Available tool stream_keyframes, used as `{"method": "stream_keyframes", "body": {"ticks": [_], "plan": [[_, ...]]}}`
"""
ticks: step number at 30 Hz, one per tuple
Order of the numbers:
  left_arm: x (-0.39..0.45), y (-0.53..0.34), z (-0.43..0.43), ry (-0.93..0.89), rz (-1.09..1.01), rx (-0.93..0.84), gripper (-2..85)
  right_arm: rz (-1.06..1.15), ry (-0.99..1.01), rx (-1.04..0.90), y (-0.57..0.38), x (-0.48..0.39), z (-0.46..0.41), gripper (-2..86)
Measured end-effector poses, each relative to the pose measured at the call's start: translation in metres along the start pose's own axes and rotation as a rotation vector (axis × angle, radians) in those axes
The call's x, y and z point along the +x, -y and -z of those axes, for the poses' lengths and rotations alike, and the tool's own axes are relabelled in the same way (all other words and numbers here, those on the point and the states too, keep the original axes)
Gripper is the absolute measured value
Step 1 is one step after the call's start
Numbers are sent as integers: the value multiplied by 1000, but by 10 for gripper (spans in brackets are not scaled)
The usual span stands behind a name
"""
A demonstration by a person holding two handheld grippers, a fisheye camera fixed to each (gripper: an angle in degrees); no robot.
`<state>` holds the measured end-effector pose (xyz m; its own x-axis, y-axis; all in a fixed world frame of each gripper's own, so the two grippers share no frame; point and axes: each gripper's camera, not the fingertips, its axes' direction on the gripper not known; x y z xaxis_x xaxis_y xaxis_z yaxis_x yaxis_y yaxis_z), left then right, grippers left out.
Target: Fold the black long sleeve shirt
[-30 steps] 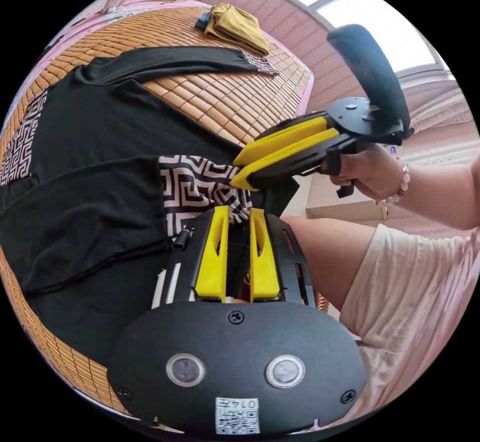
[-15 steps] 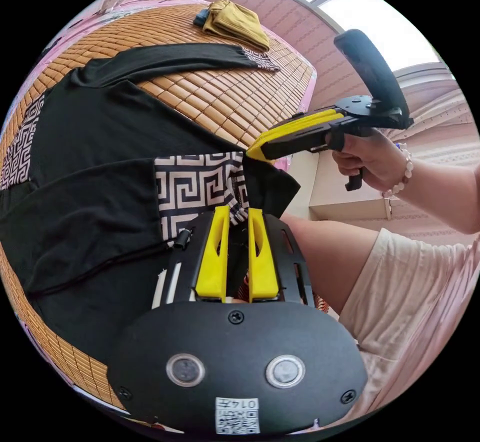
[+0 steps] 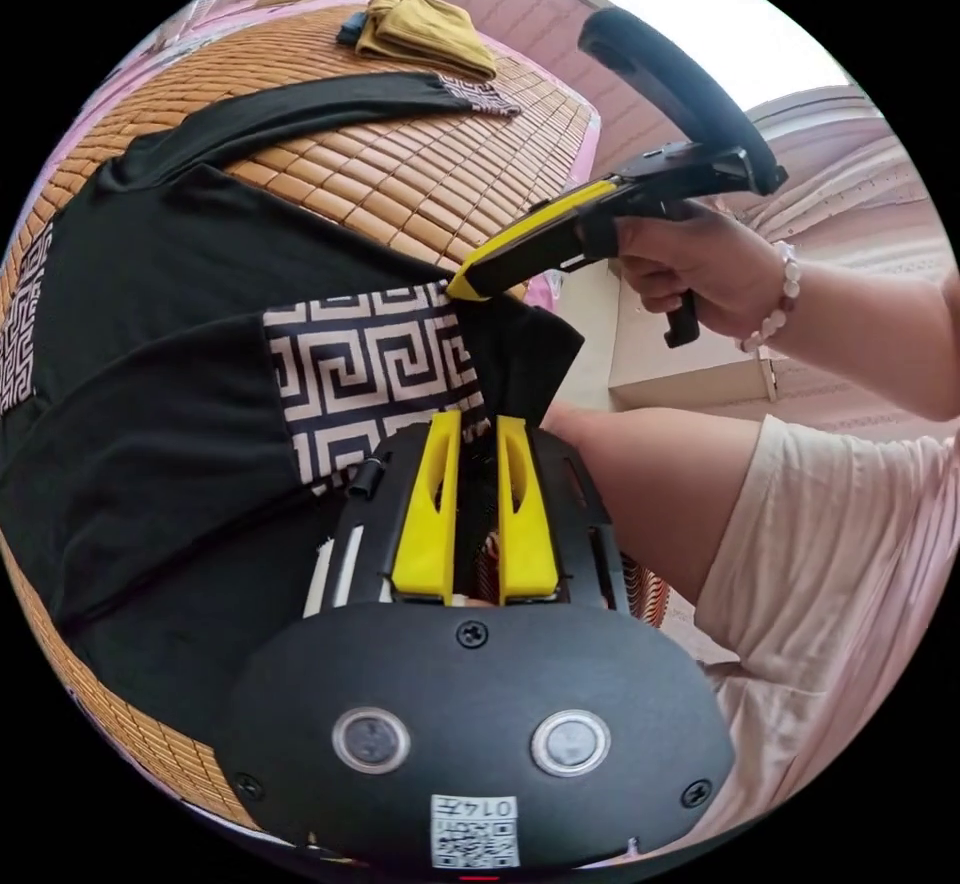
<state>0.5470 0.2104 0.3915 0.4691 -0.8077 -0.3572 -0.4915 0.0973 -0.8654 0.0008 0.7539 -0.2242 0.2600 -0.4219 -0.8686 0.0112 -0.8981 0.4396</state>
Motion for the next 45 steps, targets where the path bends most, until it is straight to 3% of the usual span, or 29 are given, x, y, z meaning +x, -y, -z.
{"method": "stream_keyframes", "body": {"ticks": [6,10,16,19,22,25,30,34,36,38,41,45], "plan": [[-2,-16,19,-10,-40,21,83,-42,-52,93,-7,13,34,25],[-7,-36,56,-3,-40,105,77,-210,-301,324,6,57,79,95],[-65,-72,99,242,111,147,71,-528,-567,500,30,146,124,152],[-102,-92,111,298,252,153,86,-589,-523,398,37,183,113,123],[-126,-111,110,311,334,120,98,-572,-324,437,24,192,116,41],[-135,-129,106,317,348,121,109,-563,-145,453,14,189,112,18],[-156,-159,122,240,428,158,123,-280,339,610,22,122,110,8],[-156,-190,152,263,455,311,130,154,674,836,54,22,149,8],[-157,-216,178,263,480,386,133,381,804,819,64,-29,156,8],[-160,-243,197,250,525,455,135,658,854,625,66,-106,141,11],[-163,-299,226,253,620,528,138,861,757,275,44,-199,79,20],[-163,-387,245,303,772,513,140,897,622,-97,-7,-269,-33,57]]}}
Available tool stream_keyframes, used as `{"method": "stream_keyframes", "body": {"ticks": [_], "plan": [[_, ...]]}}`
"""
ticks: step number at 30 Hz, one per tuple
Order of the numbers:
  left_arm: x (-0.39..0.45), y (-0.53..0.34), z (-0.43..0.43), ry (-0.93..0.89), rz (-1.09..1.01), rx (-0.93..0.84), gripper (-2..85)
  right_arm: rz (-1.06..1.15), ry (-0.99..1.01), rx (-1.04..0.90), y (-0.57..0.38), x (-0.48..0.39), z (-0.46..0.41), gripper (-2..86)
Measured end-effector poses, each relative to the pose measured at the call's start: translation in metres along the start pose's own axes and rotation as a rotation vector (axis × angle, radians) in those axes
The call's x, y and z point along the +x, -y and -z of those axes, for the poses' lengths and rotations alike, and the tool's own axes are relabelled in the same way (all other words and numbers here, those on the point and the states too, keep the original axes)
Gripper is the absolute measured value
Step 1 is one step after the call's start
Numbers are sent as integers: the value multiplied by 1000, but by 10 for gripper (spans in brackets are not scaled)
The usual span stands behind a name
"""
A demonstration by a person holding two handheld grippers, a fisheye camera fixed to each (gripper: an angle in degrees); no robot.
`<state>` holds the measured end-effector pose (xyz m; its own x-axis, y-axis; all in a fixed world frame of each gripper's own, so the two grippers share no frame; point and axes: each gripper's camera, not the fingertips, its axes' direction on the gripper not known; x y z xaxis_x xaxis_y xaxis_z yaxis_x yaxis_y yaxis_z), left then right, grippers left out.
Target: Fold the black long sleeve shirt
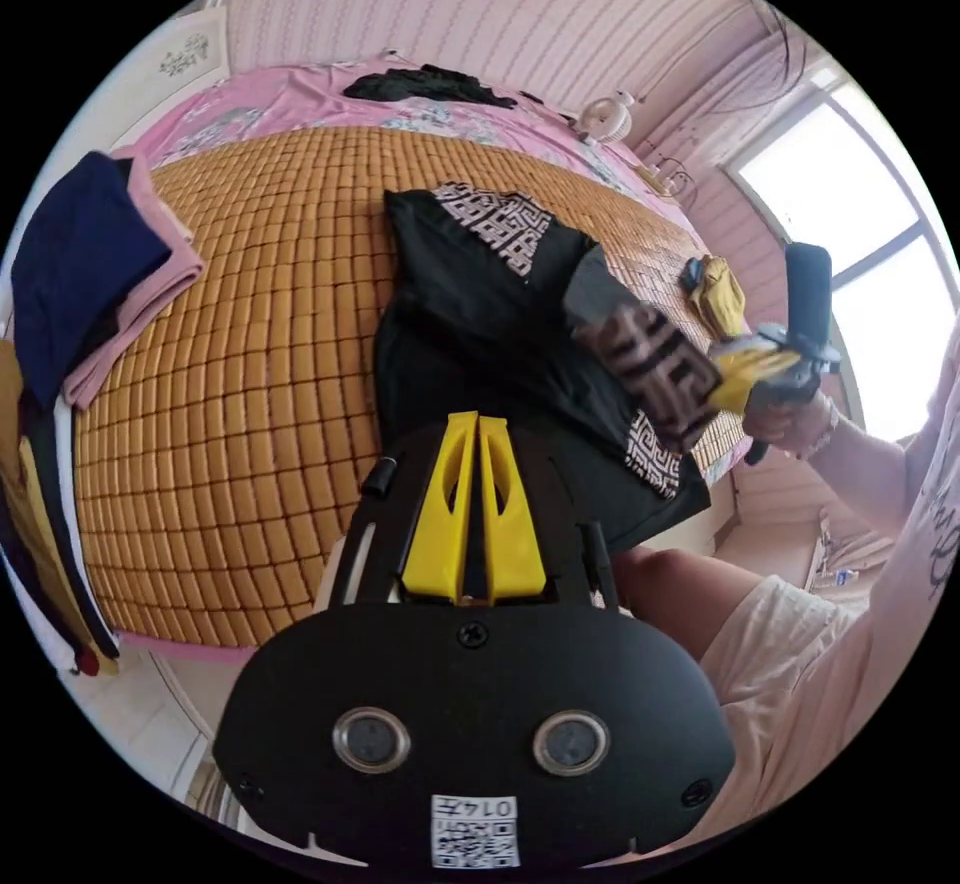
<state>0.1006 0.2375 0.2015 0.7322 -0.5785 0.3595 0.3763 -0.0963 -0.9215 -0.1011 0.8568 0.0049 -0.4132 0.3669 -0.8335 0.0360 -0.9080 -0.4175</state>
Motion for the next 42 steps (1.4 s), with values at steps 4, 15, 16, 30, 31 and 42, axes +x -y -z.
{"method": "stream_keyframes", "body": {"ticks": [4,15,16,30,31,42], "plan": [[-49,-32,16,61,119,-63,140,-63,-33,-206,-19,-2,-88,88],[-64,-10,-9,-72,50,-55,130,-208,-479,-53,2,60,-51,91],[-66,-4,-9,-71,41,-41,129,-221,-588,-11,9,74,-36,96],[-181,222,-79,-89,127,-22,87,-615,-795,190,74,288,54,77],[-181,227,-83,-102,123,-46,84,-581,-752,165,83,292,52,47],[-167,297,-45,-97,37,121,5,-422,-798,325,146,288,128,7]]}}
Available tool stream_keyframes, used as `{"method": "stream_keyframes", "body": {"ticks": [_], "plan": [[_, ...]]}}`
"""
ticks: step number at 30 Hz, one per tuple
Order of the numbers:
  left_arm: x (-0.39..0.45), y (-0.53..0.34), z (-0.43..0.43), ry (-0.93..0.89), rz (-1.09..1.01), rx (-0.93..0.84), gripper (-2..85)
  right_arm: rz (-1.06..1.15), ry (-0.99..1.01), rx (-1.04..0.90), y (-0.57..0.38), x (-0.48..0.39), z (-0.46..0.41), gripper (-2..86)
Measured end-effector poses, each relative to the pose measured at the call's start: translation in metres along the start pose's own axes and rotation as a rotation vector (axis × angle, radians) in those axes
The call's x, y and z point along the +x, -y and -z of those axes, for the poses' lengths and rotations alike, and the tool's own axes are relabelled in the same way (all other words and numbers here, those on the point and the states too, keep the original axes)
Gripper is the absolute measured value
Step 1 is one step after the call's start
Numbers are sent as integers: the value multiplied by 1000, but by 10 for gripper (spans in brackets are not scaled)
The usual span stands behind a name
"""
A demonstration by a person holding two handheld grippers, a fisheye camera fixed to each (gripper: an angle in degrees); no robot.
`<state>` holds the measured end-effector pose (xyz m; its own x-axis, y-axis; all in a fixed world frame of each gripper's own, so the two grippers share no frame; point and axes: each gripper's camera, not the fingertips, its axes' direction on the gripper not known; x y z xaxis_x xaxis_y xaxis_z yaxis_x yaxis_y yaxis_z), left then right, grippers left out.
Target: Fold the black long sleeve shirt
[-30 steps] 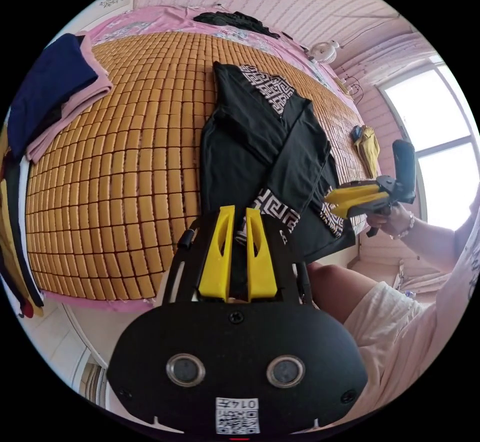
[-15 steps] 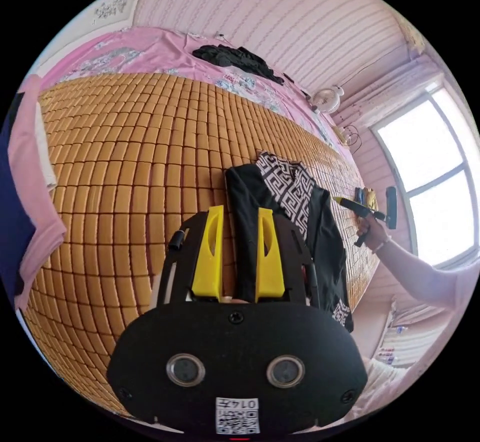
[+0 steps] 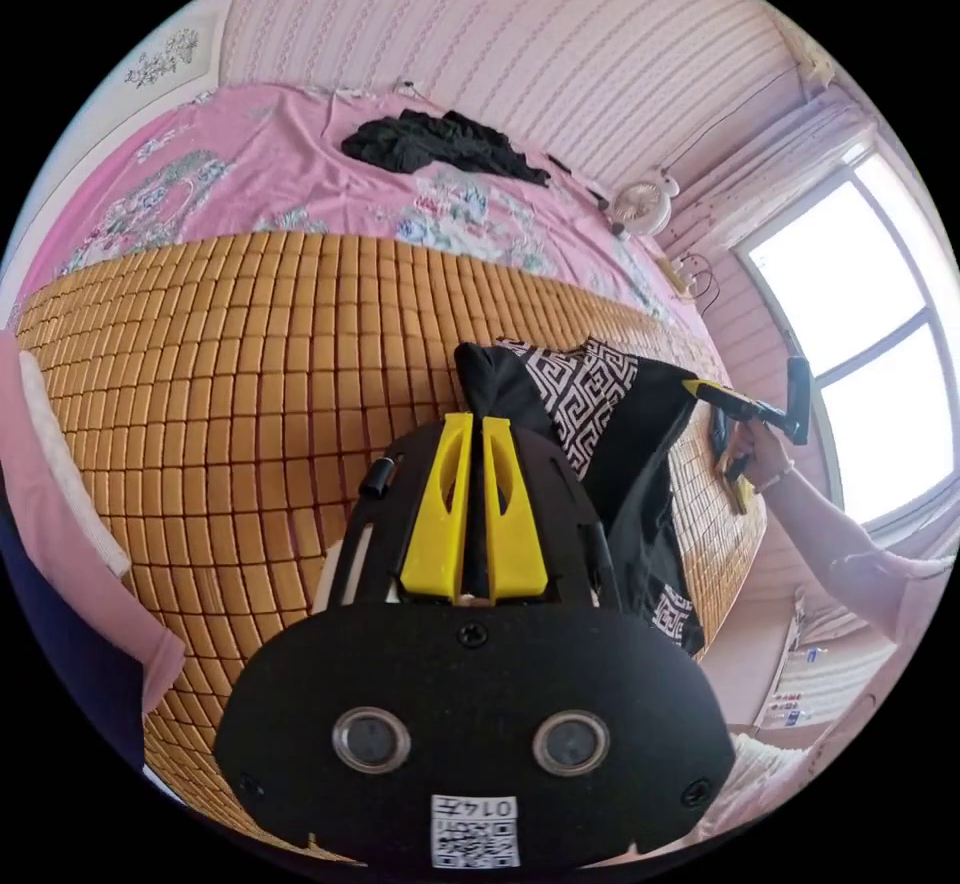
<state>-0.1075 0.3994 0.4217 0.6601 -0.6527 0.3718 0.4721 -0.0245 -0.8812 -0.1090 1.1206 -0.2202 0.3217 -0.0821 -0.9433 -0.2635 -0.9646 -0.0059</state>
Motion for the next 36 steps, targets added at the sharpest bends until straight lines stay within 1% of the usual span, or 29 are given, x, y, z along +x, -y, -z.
{"method": "stream_keyframes", "body": {"ticks": [3,5,7,9,10,11,12,13,14,15,16,18,20,21,23,25,27,29,30,32,33,34,36], "plan": [[12,2,31,-27,-72,93,-5,65,65,96,-1,-9,35,7],[23,-12,51,-39,-144,124,-6,148,139,134,-29,-23,65,7],[32,-42,70,-55,-210,132,-4,222,157,118,-65,-35,80,8],[37,-100,85,-89,-228,100,1,283,135,38,-107,-46,82,9],[36,-116,86,-91,-215,81,3,283,95,-39,-136,-48,73,11],[33,-149,84,-64,-159,34,5,243,51,-135,-163,-46,59,13],[27,-181,81,-23,-96,-12,5,208,24,-190,-176,-43,51,12],[24,-196,79,-5,-62,-35,5,129,-27,-281,-197,-36,36,10],[18,-222,76,17,24,-78,4,69,-51,-337,-212,-32,27,9],[13,-242,74,13,107,-104,2,48,-53,-348,-217,-32,24,9],[13,-250,74,7,141,-107,1,13,-54,-347,-222,-33,22,8],[22,-263,74,-7,192,-90,-6,-10,-40,-322,-219,-39,20,6],[39,-260,69,-16,160,-93,-8,22,-18,-283,-200,-55,13,2],[55,-254,63,-22,118,-101,-9,46,-15,-277,-193,-62,9,1],[88,-244,49,-25,32,-108,-9,189,9,-283,-158,-94,-16,-1],[127,-235,26,-48,-65,-133,-10,283,14,-302,-126,-122,-45,-2],[183,-229,-15,-92,-182,-191,-10,382,25,-301,-93,-152,-73,-3],[220,-228,-41,-84,-245,-209,-10,493,24,-342,-58,-185,-114,-3],[239,-230,-58,-66,-279,-220,-10,514,13,-366,-52,-191,-126,-4],[256,-236,-84,3,-301,-277,-10,627,-87,-567,-48,-202,-185,-4],[264,-241,-102,46,-314,-350,-10,645,-78,-542,-47,-204,-186,-4],[267,-244,-110,55,-328,-386,-10,661,-65,-565,-41,-202,-188,-5],[280,-256,-114,54,-412,-346,-10,656,-34,-659,-27,-201,-191,-5]]}}
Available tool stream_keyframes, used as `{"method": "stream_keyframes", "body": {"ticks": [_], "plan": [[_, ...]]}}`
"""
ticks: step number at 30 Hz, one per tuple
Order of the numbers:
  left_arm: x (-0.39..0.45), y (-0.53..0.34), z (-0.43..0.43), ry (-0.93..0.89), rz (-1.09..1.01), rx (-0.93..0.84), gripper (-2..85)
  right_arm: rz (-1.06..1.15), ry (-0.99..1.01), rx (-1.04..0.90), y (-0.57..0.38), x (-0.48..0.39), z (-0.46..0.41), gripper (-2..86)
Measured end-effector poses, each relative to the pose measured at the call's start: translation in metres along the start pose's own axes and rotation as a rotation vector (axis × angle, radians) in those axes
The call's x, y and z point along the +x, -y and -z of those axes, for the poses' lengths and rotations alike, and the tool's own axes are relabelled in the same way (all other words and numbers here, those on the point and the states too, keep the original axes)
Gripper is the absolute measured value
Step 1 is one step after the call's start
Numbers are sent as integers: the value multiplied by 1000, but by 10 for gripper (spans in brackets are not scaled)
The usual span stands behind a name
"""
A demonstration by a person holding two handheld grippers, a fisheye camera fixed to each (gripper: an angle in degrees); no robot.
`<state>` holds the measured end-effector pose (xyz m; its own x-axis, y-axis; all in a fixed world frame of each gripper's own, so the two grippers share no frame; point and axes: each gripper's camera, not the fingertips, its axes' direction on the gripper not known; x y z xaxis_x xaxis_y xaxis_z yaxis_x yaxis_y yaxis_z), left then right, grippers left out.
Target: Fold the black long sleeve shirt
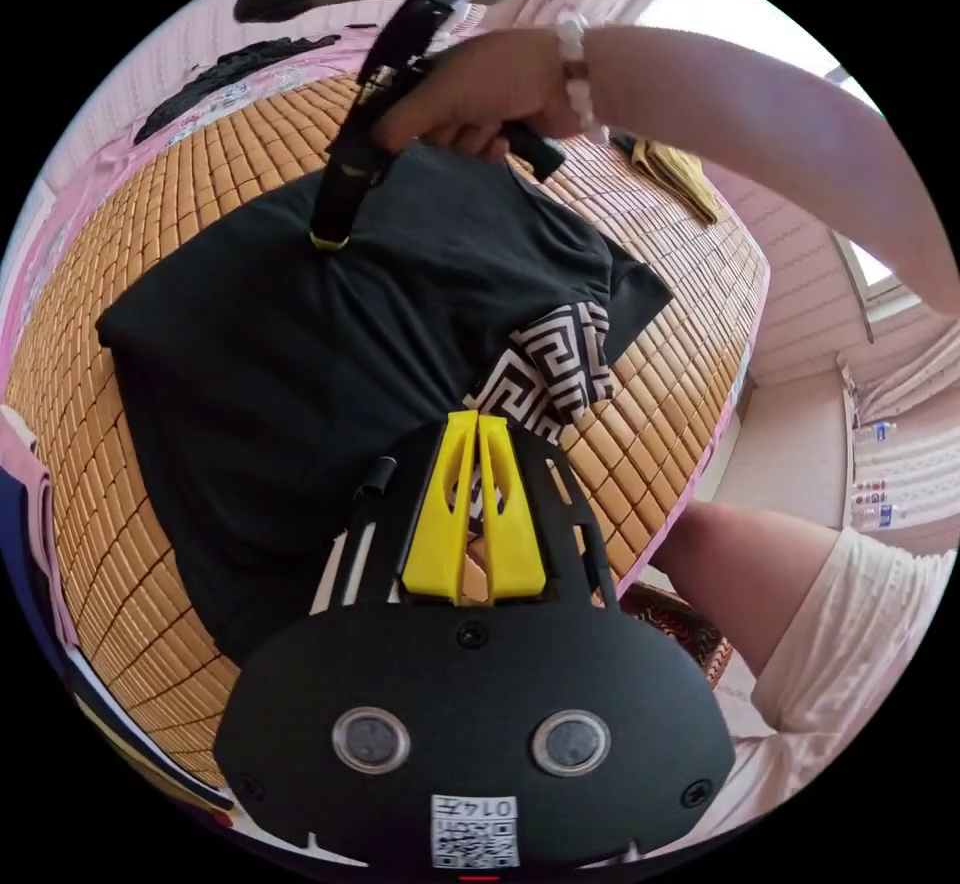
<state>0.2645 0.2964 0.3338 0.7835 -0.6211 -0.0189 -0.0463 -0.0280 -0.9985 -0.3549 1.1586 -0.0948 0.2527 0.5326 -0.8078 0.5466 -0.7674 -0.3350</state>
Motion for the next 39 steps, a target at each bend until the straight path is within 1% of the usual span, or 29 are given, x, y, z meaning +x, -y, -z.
{"method": "stream_keyframes", "body": {"ticks": [1,3,4,6,9,10,11,12,14,15,16,17,18,19,22,24,26,28,31,34,36,37,39], "plan": [[3,0,-1,1,-16,-2,-10,25,11,-45,5,4,6,-5],[11,3,-3,-15,-43,-30,-10,56,-15,-29,12,10,19,-4],[13,3,-4,-16,-50,-33,-9,54,-44,1,18,16,23,-4],[23,3,-6,-2,-75,-23,-9,32,-123,-23,27,25,6,-4],[33,1,-7,9,-77,0,-5,40,-112,-3,24,33,2,-3],[35,1,-5,9,-80,8,-3,15,-94,38,12,38,10,-3],[39,0,-2,-3,-87,19,5,-14,-74,121,-9,43,22,-2],[43,-1,4,-26,-88,34,16,-40,-62,164,-24,46,29,-1],[51,-1,15,-62,-112,90,39,-182,-24,309,-97,57,48,5],[58,-1,22,-64,-136,140,62,-224,-23,331,-117,58,50,6],[62,-1,25,-61,-148,165,76,-316,-24,355,-160,60,49,14],[70,1,29,-46,-167,212,105,-422,-23,354,-201,62,43,38],[78,6,29,-45,-188,242,113,-479,-20,344,-220,62,39,58],[82,8,27,-52,-203,248,117,-582,-1,314,-256,62,28,84],[102,27,12,-109,-258,232,133,-766,80,265,-323,60,0,97],[120,44,-2,-141,-300,230,157,-808,151,262,-343,61,-17,83],[132,57,-16,-157,-313,211,179,-856,223,273,-356,70,-34,28],[144,69,-32,-161,-323,169,183,-858,311,319,-363,79,-35,17],[161,84,-48,-94,-348,113,175,-802,423,464,-373,83,-15,12],[165,91,-52,-119,-305,127,109,-721,562,616,-382,81,4,16],[163,87,-55,-117,-201,101,32,-746,553,655,-394,82,11,23],[162,84,-55,-108,-183,97,16,-773,525,673,-406,85,12,35],[163,71,-54,-199,-176,38,5,-885,504,723,-430,97,4,69]]}}
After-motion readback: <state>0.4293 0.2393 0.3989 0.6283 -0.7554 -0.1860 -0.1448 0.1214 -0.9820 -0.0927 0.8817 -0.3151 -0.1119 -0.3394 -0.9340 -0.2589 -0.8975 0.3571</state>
